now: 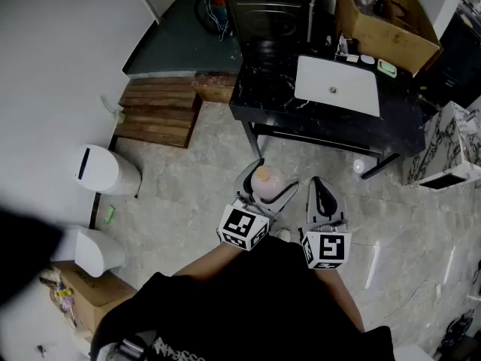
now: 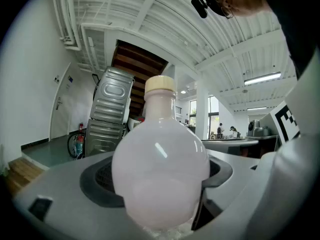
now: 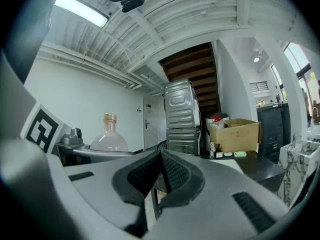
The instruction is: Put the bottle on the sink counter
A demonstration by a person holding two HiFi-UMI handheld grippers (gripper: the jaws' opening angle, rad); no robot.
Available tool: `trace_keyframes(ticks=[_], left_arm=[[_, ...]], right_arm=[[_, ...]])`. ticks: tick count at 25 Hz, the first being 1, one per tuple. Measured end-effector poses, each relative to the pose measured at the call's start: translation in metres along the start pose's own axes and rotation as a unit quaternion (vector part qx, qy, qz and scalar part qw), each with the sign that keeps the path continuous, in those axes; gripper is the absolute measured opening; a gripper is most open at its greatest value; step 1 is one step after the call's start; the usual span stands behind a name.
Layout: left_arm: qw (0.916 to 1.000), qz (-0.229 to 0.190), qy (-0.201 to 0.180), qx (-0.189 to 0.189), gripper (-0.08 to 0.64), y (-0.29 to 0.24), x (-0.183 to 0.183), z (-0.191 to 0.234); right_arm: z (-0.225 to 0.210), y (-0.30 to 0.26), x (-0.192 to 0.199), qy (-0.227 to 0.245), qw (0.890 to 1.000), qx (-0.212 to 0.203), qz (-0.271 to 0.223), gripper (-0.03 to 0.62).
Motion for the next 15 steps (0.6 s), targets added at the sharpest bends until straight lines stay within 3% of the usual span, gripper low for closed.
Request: trace_keyframes(ticks=[4,15], left_arm=[[1.0000,-0.004,-0.007,-0.005,0.405,-0.002,-0.001,-0.002],[0.9997,0.001,-0.012,-0.021,0.405,-0.030,-0.004,0.032]], right_arm=[[-0.002,0.005,0.001,-0.008,1.000,-0.020,-0.013,0.037],[-0.039,-0.014,0.023,-0.017,0.999,0.029,0.000,0.040]])
Point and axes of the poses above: the fingertips, and each gripper's own axes: y backward along the fingers, z to its left, x out of its underside, the point moved 7 cm from there along y, backward along the fingers, and after that the axes turned 10 degrees about y, right-handed, at the moved point
